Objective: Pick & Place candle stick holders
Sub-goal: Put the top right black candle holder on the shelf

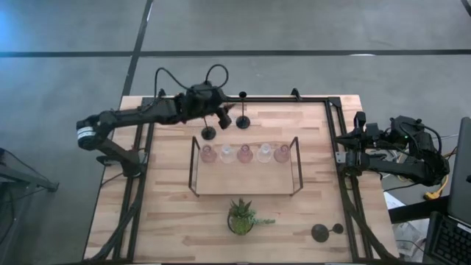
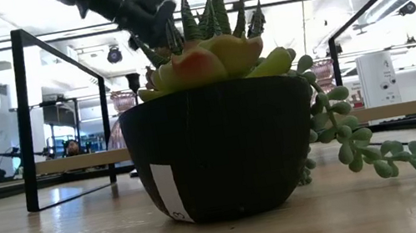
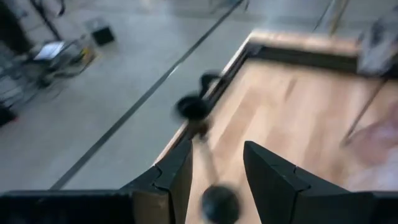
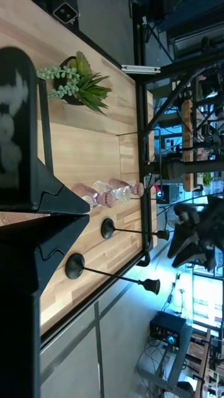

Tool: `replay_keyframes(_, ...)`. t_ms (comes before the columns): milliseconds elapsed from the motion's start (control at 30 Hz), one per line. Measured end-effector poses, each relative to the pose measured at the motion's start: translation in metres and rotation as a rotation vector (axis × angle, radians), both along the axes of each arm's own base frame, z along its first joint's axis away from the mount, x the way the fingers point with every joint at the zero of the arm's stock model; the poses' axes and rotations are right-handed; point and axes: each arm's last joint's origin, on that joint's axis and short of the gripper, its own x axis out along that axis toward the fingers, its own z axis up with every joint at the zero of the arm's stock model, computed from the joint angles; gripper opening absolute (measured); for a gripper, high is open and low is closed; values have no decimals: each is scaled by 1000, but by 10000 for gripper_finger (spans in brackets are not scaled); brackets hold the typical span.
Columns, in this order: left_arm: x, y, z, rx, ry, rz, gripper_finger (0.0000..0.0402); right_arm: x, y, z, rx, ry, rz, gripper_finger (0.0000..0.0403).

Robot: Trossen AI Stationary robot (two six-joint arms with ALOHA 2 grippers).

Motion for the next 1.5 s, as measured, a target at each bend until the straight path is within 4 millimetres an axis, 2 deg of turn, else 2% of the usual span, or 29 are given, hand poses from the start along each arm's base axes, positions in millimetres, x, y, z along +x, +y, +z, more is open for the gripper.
replay_keyframes(167, -9, 14, -11, -6, 93, -50, 147, 0, 0, 0, 0, 0, 0, 8)
replay_keyframes(300, -11, 21, -17, -3, 66, -110, 147, 0, 0, 0, 0, 0, 0, 8)
replay_keyframes(600, -17, 26, -47, -9, 27, -86, 147, 0, 0, 0, 0, 0, 0, 8)
replay_keyframes(733, -16, 29, -53, -11, 7, -77, 147, 0, 0, 0, 0, 0, 0, 8)
replay_keyframes(933, 1, 39, -63, -16, 46, -107, 147, 0, 0, 0, 0, 0, 0, 8)
replay_keyframes(1233, 31, 60, -63, -21, 79, -123, 147, 0, 0, 0, 0, 0, 0, 8)
replay_keyframes(1500, 53, 75, -72, -54, 115, -135, 147, 0, 0, 0, 0, 0, 1, 8)
